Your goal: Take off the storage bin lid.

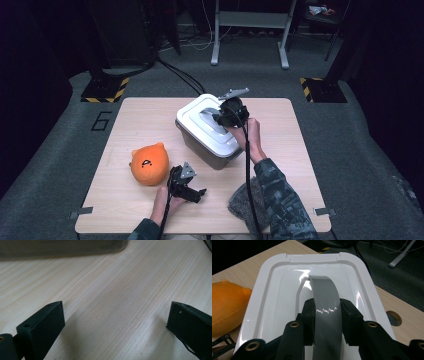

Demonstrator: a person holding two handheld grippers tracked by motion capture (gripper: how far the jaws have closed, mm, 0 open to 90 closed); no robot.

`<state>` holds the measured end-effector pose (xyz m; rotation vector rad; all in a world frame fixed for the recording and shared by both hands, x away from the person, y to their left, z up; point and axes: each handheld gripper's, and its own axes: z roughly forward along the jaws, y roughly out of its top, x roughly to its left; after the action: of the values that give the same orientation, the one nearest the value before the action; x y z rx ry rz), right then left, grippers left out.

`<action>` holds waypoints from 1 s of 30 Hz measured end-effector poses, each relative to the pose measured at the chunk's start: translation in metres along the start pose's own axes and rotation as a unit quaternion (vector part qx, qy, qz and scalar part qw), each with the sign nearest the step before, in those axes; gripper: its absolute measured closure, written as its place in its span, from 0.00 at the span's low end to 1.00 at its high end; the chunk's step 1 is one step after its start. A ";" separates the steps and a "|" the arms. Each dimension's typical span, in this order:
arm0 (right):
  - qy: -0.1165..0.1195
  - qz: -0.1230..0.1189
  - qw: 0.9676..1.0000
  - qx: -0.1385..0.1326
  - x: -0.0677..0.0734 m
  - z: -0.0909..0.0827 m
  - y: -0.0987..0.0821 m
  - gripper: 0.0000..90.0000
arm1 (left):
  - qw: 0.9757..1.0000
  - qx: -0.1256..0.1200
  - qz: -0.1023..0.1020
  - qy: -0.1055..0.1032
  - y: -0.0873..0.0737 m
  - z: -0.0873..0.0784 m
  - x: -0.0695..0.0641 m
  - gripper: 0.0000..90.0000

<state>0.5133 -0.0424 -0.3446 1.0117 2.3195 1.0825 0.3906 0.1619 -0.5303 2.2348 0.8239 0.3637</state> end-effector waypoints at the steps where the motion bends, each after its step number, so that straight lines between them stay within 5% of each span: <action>1: -0.001 -0.002 1.000 -0.003 0.000 -0.001 0.000 0.74 | 1.000 -0.001 0.000 0.000 0.000 0.000 0.000 0.01; 16: -0.013 0.010 1.000 -0.009 -0.007 -0.024 -0.003 0.74 | 1.000 -0.003 -0.002 0.000 0.000 0.000 0.000 0.01; 30: -0.039 0.016 0.999 -0.025 -0.029 -0.053 -0.015 0.74 | 1.000 -0.004 -0.001 0.000 0.000 0.001 0.000 0.01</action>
<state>0.4944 -0.0968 -0.3218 1.0567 2.2118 1.0881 0.3907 0.1616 -0.5307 2.2268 0.8244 0.3657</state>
